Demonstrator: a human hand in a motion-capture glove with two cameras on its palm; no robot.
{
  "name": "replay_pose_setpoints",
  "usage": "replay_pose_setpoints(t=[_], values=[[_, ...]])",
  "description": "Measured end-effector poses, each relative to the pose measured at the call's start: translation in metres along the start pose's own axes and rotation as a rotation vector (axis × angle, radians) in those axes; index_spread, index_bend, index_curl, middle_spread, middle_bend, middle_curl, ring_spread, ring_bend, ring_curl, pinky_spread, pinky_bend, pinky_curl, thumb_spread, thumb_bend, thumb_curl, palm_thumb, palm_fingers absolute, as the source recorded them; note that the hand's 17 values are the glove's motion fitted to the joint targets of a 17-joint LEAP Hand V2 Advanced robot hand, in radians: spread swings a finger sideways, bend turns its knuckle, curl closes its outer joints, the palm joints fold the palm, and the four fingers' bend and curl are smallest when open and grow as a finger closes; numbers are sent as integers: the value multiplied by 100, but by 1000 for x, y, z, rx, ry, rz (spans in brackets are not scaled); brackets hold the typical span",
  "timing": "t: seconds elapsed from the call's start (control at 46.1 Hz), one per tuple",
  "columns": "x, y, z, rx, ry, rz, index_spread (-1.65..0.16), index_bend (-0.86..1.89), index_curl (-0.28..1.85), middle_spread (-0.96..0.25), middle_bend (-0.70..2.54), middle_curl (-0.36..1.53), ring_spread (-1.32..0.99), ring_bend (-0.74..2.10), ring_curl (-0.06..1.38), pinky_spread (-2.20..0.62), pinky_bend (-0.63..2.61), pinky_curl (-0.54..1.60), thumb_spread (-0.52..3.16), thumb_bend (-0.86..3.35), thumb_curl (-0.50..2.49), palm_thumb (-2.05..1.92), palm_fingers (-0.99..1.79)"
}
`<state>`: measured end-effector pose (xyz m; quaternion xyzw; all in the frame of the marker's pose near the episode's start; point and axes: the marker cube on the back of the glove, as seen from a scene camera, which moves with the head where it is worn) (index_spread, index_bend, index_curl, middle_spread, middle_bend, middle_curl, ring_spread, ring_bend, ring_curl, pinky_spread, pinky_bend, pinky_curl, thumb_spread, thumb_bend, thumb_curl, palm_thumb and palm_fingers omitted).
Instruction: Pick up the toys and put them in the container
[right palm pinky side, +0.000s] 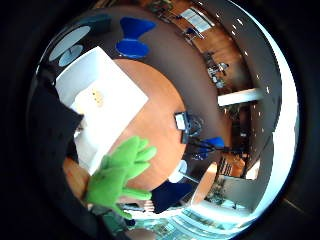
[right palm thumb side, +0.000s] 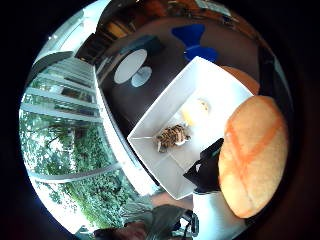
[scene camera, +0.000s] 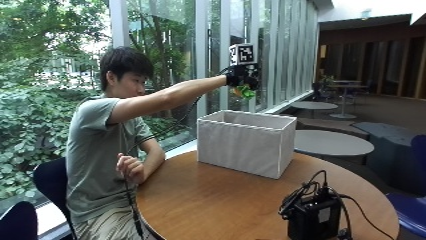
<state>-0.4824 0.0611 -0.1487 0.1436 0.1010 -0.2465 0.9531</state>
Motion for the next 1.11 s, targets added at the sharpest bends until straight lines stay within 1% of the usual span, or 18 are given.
replay_pose_setpoints(t=[0.043,0.108,0.152,0.303,0.52,0.564,0.607,0.629,0.672,0.694,0.737,0.759,0.78,0.954,0.975,1.041,1.062,1.106], values=[[-11,-6,3,-3,-5,-14,-36,69,92,-26,96,96,-37,129,69,-36,109,52,59,3,104,60,99],[-21,-8,11,-8,11,-153,-36,68,94,-26,96,96,-36,129,69,-37,109,52,59,2,105,60,99],[-26,-11,16,-12,9,-189,-36,67,95,-26,96,96,-36,129,69,-36,109,52,58,2,106,60,99],[-42,-22,37,-51,-6,-230,-37,62,100,-26,94,96,-36,128,69,-36,108,52,58,0,108,60,95],[-61,-29,49,-137,-21,-221,-37,47,104,-27,84,94,-35,125,66,-37,114,51,62,-2,108,56,83],[-64,-29,50,-172,-15,-206,-37,35,102,-28,77,92,-35,125,66,-36,116,52,66,-3,106,54,68],[-65,-28,51,-193,-14,-198,-35,22,99,-28,68,88,-34,124,65,-35,117,52,83,-8,99,39,47],[-63,-27,50,-196,-14,-199,-34,12,95,-28,61,86,-33,117,64,-32,117,52,88,-10,95,31,17],[-57,-23,48,-185,-8,-207,-32,10,92,-25,47,81,-28,108,65,-26,121,56,94,-11,89,22,-18],[-54,-21,47,-177,-5,-209,-31,7,87,-23,39,77,-25,98,61,-22,121,55,97,-11,85,17,-35],[-51,-18,44,-165,-6,-208,-31,3,79,-21,31,73,-23,88,56,-17,121,51,102,-9,80,11,-33],[-49,-16,41,-161,-9,-207,-31,5,77,-21,32,72,-23,91,55,-18,120,49,104,-6,79,12,-17],[-46,-12,38,-157,-12,-207,-29,4,74,-19,26,69,-21,83,51,-14,119,48,106,-7,76,8,-31],[-26,9,17,-149,-10,-197,-26,6,59,-14,17,60,-14,68,42,-6,105,41,116,-4,62,-2,-25],[-21,11,15,-151,-6,-202,-26,11,59,-11,0,55,-14,71,43,-6,108,42,117,-4,61,-2,-31],[-11,16,12,-153,-16,-218,-26,13,56,-9,0,49,-13,71,42,-4,105,40,120,-4,57,-3,-29],[-9,16,11,-152,-17,-215,-25,8,53,-11,18,52,-13,67,40,-4,100,39,120,-4,56,-3,-22],[-7,16,11,-150,-11,-206,-25,8,51,-11,18,51,-12,65,40,-4,97,38,121,-3,54,-3,-20]])
